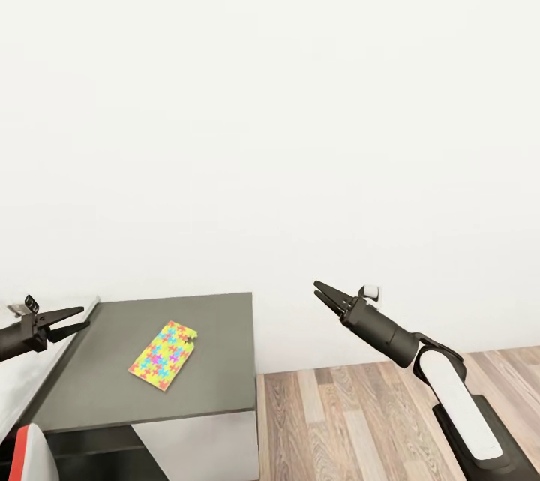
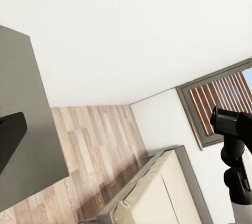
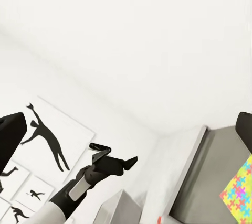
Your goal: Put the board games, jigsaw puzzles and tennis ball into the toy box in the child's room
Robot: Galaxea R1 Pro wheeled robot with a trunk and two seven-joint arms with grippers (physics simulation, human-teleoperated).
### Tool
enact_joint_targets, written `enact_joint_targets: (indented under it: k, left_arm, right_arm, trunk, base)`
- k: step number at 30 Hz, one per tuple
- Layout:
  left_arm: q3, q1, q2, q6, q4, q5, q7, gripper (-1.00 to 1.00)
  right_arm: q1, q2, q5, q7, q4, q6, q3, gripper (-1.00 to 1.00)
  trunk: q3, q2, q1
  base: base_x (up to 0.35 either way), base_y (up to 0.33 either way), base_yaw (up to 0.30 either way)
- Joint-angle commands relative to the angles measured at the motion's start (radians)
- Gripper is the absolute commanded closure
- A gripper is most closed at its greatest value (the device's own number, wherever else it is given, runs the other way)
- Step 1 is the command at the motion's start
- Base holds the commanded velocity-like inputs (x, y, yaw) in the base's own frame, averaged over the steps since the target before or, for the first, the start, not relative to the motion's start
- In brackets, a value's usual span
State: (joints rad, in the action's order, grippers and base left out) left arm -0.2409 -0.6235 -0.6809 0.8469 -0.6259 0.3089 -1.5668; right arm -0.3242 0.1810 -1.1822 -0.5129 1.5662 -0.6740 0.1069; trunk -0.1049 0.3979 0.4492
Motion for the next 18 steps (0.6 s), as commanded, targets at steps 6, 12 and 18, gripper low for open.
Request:
enact_joint_targets:
  k: [6,12,18]
  left_arm:
    - [0.001,-0.001,0.0,0.011,0.0,-0.001,-0.004,-1.0]
    - [0.002,-0.001,0.0,0.011,0.0,-0.001,-0.004,-1.0]
    - [0.002,-0.001,0.001,0.011,0.0,-0.001,-0.004,-1.0]
  right_arm:
    - [-0.001,0.001,-0.005,0.001,0.0,-0.004,0.0,-1.0]
    - [-0.001,0.001,-0.005,0.001,0.0,-0.004,0.0,-1.0]
    - [-0.001,0.002,-0.005,0.001,0.0,-0.004,0.0,-1.0]
  trunk:
    - [-0.002,0.002,0.001]
    - [0.001,0.002,0.001]
    - [0.002,0.002,0.001]
  base:
    - [0.03,-0.002,0.039]
    - [0.005,-0.011,0.191]
    - [0.08,-0.032,0.058]
